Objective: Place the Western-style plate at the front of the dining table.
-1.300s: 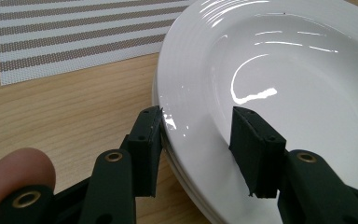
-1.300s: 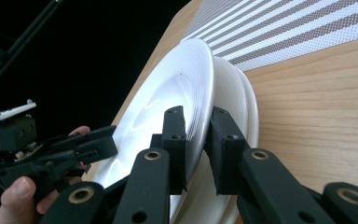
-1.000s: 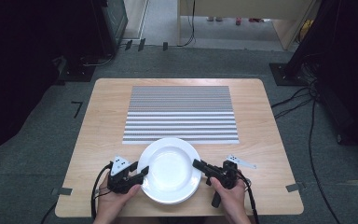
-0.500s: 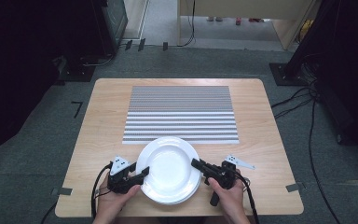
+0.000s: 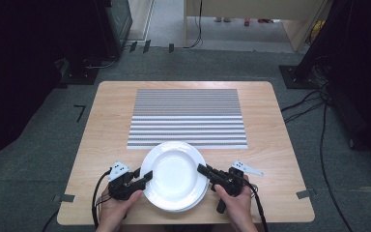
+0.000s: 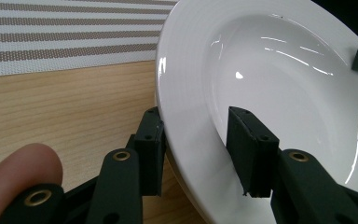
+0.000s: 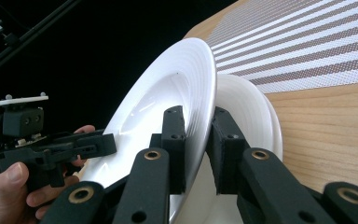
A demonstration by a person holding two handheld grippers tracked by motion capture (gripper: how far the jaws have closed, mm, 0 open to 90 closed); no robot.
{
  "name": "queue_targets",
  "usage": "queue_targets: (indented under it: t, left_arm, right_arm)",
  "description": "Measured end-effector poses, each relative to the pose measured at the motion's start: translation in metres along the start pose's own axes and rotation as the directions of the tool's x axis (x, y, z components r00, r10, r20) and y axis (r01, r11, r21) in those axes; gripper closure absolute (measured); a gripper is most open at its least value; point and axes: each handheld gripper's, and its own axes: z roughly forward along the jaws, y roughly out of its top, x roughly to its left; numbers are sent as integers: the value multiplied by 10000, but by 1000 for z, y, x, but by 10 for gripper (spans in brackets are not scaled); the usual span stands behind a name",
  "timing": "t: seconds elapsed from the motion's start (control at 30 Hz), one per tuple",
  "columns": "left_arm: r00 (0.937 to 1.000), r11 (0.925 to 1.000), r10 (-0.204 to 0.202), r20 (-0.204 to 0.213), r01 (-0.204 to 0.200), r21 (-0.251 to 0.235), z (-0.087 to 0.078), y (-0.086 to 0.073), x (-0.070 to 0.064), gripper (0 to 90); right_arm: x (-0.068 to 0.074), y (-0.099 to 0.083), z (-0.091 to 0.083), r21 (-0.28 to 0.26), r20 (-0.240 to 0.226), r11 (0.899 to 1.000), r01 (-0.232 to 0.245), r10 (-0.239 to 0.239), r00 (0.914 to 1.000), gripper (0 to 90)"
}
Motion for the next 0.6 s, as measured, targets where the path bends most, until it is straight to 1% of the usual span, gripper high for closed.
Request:
queue_targets:
  t: [0.2, 0.33, 0.37, 0.47, 0.6]
  left_arm:
    - [10000, 10000, -25, 16, 25, -85, -2, 0, 0, 592]
    - [9999, 9989, -28, -126, 22, -472, -4, 1, -3, 612]
    - [9999, 9986, -32, -138, 25, -535, -4, 2, -3, 616]
    - [9999, 9978, -87, -127, 79, -657, -4, 1, -4, 619]
    - [9998, 9969, -118, -148, 106, -782, -5, 1, -5, 621]
  right_arm:
    - [1, -2, 2, -55, 181, 10000, 21, -20, 9998, 785]
    - [2, -3, 2, -100, 234, 10000, -4, 7, 9997, 784]
    - [2, -3, 2, -195, 215, 9998, 71, -67, 9997, 785]
    - [5, -1, 1, -342, 265, 9994, 90, -81, 9996, 790]
    - [7, 0, 1, -476, 370, 9986, 232, -215, 9991, 792]
